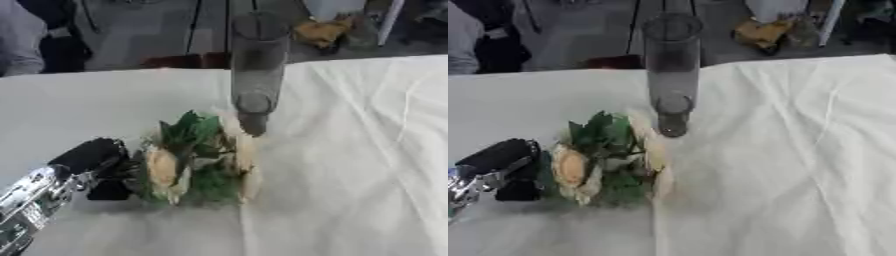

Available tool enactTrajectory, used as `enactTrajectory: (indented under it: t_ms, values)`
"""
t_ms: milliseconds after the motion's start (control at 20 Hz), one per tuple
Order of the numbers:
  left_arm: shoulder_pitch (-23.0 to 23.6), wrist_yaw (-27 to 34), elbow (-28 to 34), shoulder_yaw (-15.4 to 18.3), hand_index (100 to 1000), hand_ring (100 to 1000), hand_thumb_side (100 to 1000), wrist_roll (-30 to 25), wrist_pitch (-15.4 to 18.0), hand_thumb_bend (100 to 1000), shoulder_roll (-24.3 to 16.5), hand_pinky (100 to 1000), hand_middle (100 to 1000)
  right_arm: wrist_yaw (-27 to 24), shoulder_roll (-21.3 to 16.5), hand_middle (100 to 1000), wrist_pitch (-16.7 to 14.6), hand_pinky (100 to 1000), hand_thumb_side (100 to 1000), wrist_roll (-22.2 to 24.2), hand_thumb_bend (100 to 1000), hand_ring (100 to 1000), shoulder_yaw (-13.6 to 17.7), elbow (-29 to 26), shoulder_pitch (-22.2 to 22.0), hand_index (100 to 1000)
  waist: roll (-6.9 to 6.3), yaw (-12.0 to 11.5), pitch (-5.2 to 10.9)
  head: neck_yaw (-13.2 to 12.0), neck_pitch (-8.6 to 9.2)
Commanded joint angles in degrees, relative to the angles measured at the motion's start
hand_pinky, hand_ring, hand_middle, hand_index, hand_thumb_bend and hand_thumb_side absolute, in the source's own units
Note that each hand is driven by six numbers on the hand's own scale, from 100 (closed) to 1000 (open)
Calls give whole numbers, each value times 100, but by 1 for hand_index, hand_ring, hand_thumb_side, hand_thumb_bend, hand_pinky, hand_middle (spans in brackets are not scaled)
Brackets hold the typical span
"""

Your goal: Arrange flowers into the vase.

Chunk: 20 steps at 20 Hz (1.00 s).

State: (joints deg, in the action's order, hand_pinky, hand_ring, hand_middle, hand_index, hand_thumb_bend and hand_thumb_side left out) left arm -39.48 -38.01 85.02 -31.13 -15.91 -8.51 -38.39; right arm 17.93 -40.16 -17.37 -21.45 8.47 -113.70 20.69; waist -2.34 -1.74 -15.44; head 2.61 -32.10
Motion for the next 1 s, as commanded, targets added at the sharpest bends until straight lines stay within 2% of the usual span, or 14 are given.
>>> enactTrajectory:
  t_ms: [50,250,600,800,1000]
  values:
    - [-114,-30,328,220,100,100,690,-1,-169,100,-286,100,100,-75,-153,803,3,843,1000,-10,100,1000,62,-89,44,819,11,-12,139,29,29]
    - [-91,-42,689,395,100,100,729,0,-315,100,-409,100,100,-92,-158,803,2,843,1000,-19,100,1000,64,-89,34,819,6,-33,157,88,12]
    - [22,80,1420,677,100,100,739,-131,-372,100,-716,100,100,-99,-177,802,5,843,1000,-59,100,1000,73,-89,30,818,2,-51,161,230,2]
    - [50,457,1908,983,100,100,743,-59,-473,100,-793,100,100,-99,-178,802,12,842,1000,-101,100,1000,88,-89,35,818,5,-66,159,306,-8]
    - [-86,1199,2374,1421,100,100,718,254,-774,100,-751,100,100,-124,-181,802,-5,842,1000,-121,100,1000,69,-89,83,818,1,-82,156,370,-39]
